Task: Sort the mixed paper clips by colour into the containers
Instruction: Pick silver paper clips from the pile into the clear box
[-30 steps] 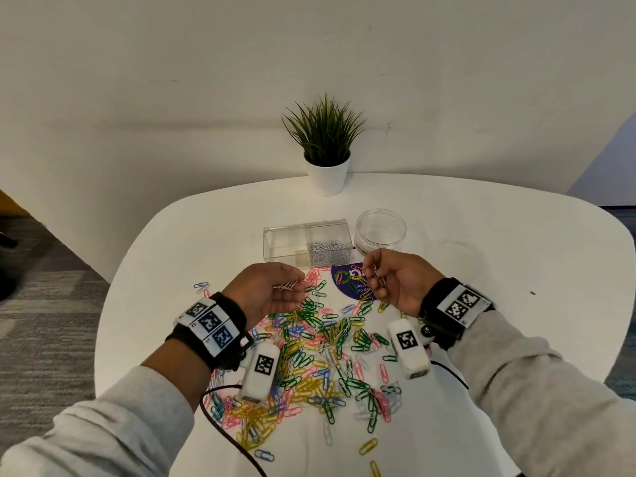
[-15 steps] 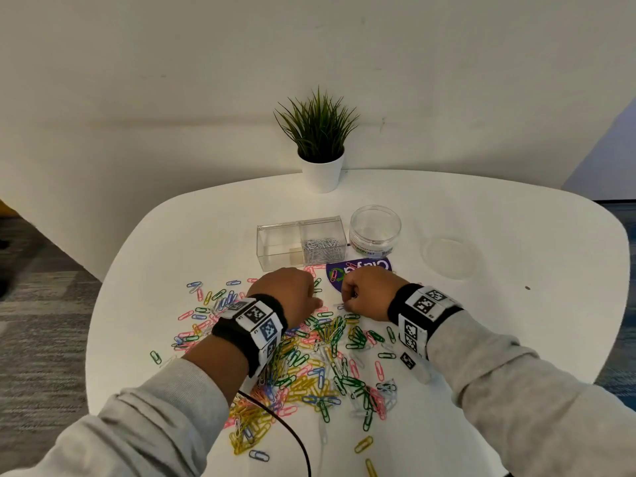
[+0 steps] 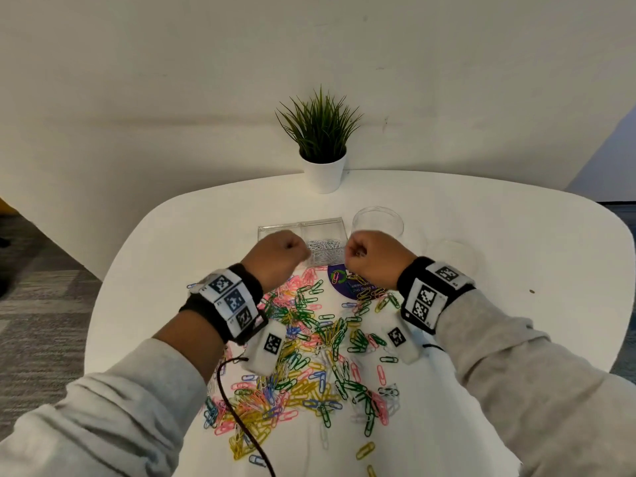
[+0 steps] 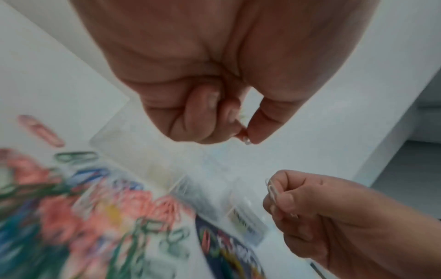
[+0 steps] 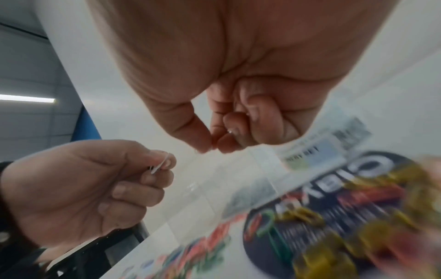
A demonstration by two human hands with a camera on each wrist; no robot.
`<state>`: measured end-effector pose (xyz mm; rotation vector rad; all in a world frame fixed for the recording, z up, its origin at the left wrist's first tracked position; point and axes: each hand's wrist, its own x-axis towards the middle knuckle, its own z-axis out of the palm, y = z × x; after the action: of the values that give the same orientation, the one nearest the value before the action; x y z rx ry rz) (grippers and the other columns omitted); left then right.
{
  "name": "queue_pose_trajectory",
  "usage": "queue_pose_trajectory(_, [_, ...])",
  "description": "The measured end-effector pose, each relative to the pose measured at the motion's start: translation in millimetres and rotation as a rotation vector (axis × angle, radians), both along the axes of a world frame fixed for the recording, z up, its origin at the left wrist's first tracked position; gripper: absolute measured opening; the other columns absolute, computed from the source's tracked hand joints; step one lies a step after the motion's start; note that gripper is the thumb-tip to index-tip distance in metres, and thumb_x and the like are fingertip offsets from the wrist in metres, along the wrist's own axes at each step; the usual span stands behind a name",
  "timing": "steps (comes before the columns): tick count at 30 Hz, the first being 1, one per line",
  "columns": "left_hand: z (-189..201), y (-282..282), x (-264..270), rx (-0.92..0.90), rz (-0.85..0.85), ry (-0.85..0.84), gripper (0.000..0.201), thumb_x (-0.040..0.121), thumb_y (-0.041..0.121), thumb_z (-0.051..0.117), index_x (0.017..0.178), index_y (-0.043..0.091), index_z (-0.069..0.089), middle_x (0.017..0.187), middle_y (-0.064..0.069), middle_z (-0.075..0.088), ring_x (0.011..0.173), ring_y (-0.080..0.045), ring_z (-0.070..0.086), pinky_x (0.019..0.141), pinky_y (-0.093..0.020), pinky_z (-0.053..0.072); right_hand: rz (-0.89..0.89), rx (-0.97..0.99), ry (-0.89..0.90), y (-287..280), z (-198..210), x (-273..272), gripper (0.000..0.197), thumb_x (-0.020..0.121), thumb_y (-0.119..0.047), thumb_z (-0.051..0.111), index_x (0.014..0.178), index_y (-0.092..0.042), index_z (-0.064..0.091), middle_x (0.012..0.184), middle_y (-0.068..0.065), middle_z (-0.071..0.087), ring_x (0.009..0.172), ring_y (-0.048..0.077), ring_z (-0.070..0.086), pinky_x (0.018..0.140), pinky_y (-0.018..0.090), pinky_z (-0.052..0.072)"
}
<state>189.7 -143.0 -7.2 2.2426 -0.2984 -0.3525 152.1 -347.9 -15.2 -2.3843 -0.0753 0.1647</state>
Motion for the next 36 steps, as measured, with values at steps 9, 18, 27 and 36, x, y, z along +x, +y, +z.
queue_pose_trajectory(9, [17, -25, 41, -0.021, 0.103, 0.034, 0.030, 0.088, 0.016, 0.064, 0.117, 0.020, 0.053, 0.087, 0.002, 0.063, 0.073, -0.016, 0.060, 0.068, -0.030, 0.051, 0.014, -0.222, -0.051, 23, 28, 66, 0.020, 0.085, -0.016, 0.060, 0.104, -0.019, 0.065, 0.106, 0.000, 0.066, 0.100, 0.020, 0.061, 0.087, 0.030, 0.048])
queue_pose_trajectory(18, [20, -21, 34, 0.209, -0.110, -0.038, 0.051, 0.092, 0.012, 0.053, 0.143, 0.013, 0.048, 0.143, -0.007, 0.052, 0.131, -0.023, 0.050, 0.111, -0.031, 0.037, -0.047, -0.048, -0.132, 5, 22, 18, 0.026, 0.087, -0.005, 0.052, 0.092, -0.024, 0.069, 0.096, -0.009, 0.069, 0.091, 0.011, 0.064, 0.085, 0.028, 0.051])
queue_pose_trajectory(27, [-26, -1, -42, 0.532, -0.505, -0.191, 0.024, 0.096, 0.028, 0.053, 0.115, 0.032, 0.069, 0.111, 0.008, 0.060, 0.099, -0.011, 0.058, 0.089, -0.029, 0.048, 0.227, -0.387, 0.101, -1, -30, -41, 0.021, 0.091, -0.019, 0.057, 0.107, -0.025, 0.071, 0.111, -0.001, 0.064, 0.101, 0.020, 0.061, 0.087, 0.034, 0.050])
queue_pose_trajectory(36, [-53, 7, -47, 0.508, -0.411, -0.379, 0.029, 0.096, 0.028, 0.054, 0.123, 0.028, 0.065, 0.118, 0.001, 0.056, 0.111, -0.021, 0.054, 0.093, -0.036, 0.046, 0.206, -0.396, 0.041, 0, -40, -39, 0.024, 0.097, -0.019, 0.051, 0.115, -0.028, 0.065, 0.119, -0.002, 0.057, 0.107, 0.020, 0.057, 0.091, 0.033, 0.047])
